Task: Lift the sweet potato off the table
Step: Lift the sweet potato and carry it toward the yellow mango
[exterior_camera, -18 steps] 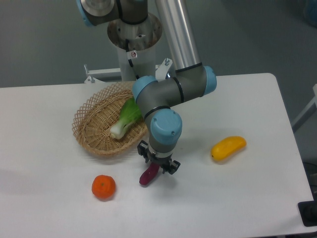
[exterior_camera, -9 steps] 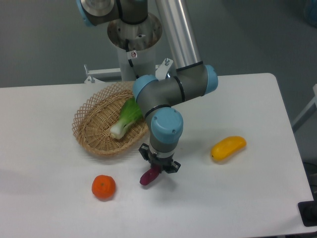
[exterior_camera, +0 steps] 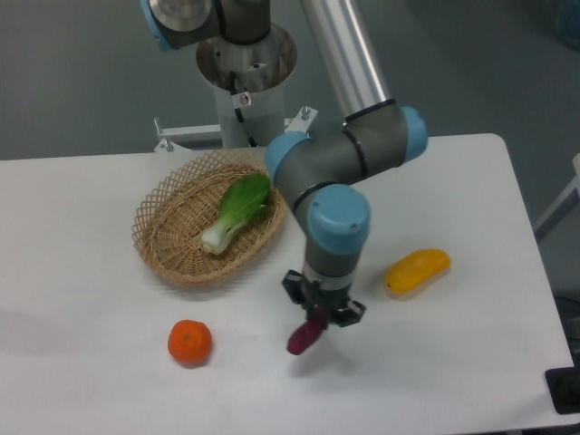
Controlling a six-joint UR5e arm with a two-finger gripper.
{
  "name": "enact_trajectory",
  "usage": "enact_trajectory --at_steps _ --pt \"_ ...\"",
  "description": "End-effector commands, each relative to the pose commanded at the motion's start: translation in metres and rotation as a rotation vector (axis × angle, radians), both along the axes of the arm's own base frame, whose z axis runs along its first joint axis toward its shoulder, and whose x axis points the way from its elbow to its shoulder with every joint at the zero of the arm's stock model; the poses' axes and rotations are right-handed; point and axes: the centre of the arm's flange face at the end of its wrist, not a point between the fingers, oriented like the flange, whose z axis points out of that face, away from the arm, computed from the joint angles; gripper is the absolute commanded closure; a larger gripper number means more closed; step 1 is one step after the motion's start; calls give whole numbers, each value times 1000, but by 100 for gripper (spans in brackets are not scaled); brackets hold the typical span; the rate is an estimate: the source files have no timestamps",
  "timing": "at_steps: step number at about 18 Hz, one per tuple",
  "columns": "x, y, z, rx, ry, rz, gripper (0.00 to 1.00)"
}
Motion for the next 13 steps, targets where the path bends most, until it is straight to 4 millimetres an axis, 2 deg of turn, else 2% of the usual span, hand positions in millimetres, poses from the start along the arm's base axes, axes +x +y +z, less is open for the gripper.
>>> enact_trajectory --at_steps 4,9,13 --pt "-32 -29 22 14 38 20 67" --pt "-61 -52 31 6 75 -46 67" --pt "-76 -66 33 -25 90 -89 67"
